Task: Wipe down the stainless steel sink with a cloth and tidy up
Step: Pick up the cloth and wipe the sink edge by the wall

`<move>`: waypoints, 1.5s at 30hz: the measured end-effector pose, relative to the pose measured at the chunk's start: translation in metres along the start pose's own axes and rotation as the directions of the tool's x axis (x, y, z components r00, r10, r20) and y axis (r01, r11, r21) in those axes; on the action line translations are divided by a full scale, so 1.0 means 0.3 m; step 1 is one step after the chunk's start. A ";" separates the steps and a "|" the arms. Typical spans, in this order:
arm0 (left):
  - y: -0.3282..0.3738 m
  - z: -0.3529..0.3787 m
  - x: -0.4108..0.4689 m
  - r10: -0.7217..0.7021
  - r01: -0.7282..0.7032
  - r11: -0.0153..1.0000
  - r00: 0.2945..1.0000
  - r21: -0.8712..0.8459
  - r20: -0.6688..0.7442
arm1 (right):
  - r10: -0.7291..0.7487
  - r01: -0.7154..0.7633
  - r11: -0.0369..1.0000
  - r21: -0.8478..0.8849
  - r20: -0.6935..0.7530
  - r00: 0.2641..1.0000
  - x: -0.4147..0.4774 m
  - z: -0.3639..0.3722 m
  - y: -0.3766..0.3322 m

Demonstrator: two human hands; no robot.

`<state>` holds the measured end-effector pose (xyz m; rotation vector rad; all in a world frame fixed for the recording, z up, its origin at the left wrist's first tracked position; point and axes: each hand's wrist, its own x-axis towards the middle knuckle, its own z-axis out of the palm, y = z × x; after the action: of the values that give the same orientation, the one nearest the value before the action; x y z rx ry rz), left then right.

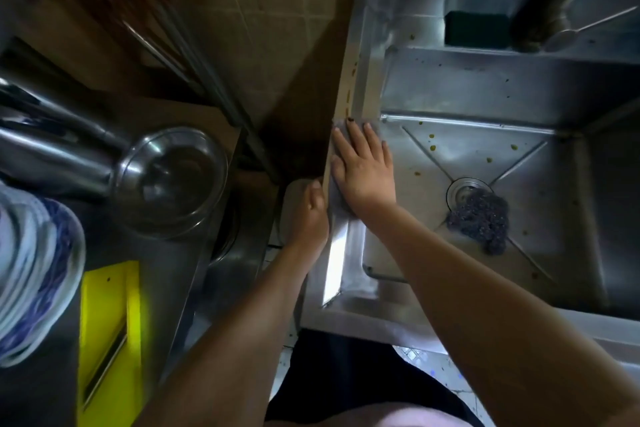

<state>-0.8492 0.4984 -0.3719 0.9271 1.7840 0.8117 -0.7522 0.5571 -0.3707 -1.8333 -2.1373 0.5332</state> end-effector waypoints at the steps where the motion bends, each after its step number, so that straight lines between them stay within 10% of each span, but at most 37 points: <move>1: 0.003 0.005 -0.004 -0.008 0.007 0.999 1.000 -0.041 -0.014 | 0.005 -0.005 1.000 -0.002 -0.004 1.000 -0.022 0.001 -0.008; 45: -0.025 -0.001 0.008 0.085 -0.079 0.993 0.995 -0.090 0.061 | 0.049 -0.049 0.993 0.107 0.002 0.999 0.055 -0.034 0.014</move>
<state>-0.8520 0.4967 -0.3791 0.9631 1.6507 0.8952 -0.7467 0.5749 -0.3640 -1.8315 -2.0265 0.6447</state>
